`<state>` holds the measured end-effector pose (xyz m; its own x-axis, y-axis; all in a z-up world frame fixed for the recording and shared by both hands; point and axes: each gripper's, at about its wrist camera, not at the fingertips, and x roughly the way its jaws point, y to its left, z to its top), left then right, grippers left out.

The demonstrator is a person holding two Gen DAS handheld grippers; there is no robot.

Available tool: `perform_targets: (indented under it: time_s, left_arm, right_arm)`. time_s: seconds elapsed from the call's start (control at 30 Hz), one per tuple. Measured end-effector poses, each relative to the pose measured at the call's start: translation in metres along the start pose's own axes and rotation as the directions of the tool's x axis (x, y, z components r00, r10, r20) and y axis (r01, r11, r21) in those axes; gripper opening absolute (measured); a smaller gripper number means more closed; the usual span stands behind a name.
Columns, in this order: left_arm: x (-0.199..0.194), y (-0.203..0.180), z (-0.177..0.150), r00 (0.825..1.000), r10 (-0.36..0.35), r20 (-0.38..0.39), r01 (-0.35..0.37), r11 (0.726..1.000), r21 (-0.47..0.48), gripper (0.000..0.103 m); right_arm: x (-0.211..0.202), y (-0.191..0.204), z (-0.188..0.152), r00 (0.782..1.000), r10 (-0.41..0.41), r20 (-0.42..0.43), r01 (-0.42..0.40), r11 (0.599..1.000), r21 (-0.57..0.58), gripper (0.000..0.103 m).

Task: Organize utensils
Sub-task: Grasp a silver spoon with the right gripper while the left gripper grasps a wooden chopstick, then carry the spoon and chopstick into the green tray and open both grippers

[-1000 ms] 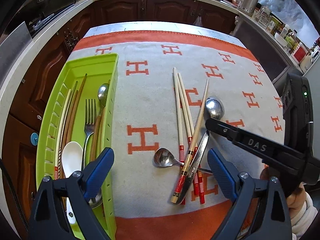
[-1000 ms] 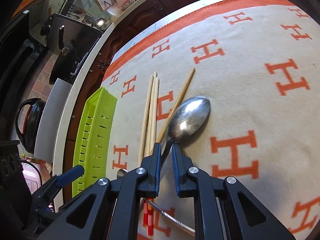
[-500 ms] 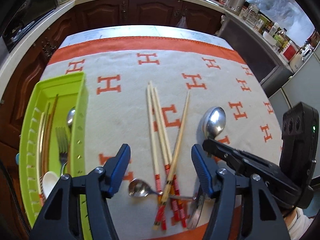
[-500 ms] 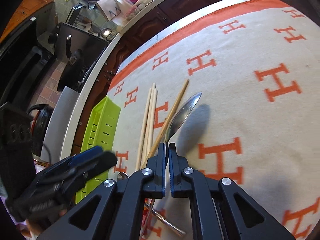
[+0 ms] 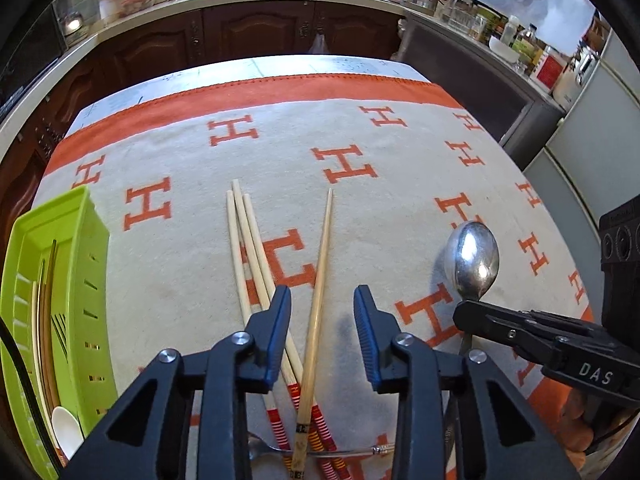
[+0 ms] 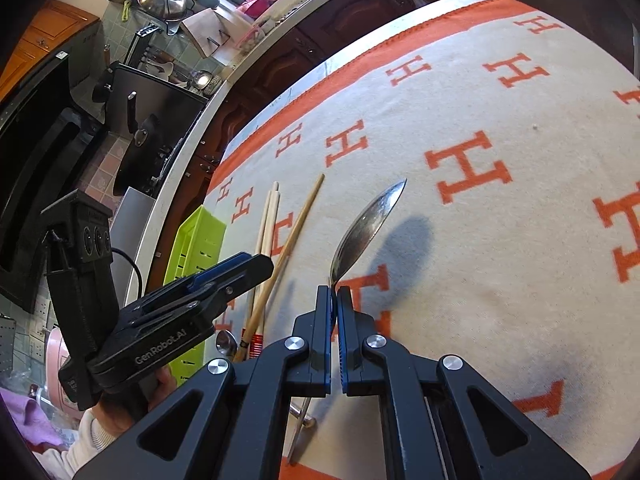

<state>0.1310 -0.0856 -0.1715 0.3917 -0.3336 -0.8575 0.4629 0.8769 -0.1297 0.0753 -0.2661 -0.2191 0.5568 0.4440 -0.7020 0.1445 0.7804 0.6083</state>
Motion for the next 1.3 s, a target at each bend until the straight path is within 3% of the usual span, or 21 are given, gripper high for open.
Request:
perform_targets:
  time_s: [0.13,0.3,0.6,0.67,0.7,1.03,1.3]
  left_arm:
    - [0.008,-0.004,-0.002,1.0,0.001,-0.031,0.0,1.0,0.024,0.019]
    - [0.014,-0.007,-0.01,0.998,0.014,-0.067,-0.01,0.999,0.054,0.019]
    - [0.006,-0.012,-0.025,0.998,0.049,-0.042,-0.045,0.994,0.103,0.018]
    - [0.006,-0.016,-0.026,0.996,0.086,-0.032,-0.081,0.989,0.12,0.004]
    - [0.006,-0.017,-0.026,0.996,0.086,-0.032,-0.082,0.99,0.119,0.004]
    - [-0.029,-0.004,-0.026,0.999,-0.027,-0.037,0.026,0.999,-0.04,0.004]
    - [-0.107,0.034,-0.04,0.999,-0.014,0.036,0.018,0.99,-0.137,0.004]
  right_arm:
    - [-0.001,-0.006,-0.003,1.0,0.004,-0.006,-0.004,1.0,0.005,0.003]
    - [-0.001,-0.009,-0.007,1.0,0.003,-0.013,-0.002,1.0,0.008,0.003]
    - [0.003,-0.01,-0.01,1.0,0.002,-0.025,-0.002,1.0,0.014,0.003]
    - [0.003,-0.01,-0.01,1.0,0.002,-0.024,-0.002,1.0,0.012,0.003]
    - [0.002,-0.009,-0.01,1.0,0.0,-0.024,0.0,1.0,0.01,0.003]
    - [-0.014,0.016,-0.014,1.0,0.016,-0.009,-0.016,0.999,-0.046,0.003]
    - [-0.032,0.078,-0.014,0.997,0.076,0.008,-0.074,0.983,-0.168,0.003]
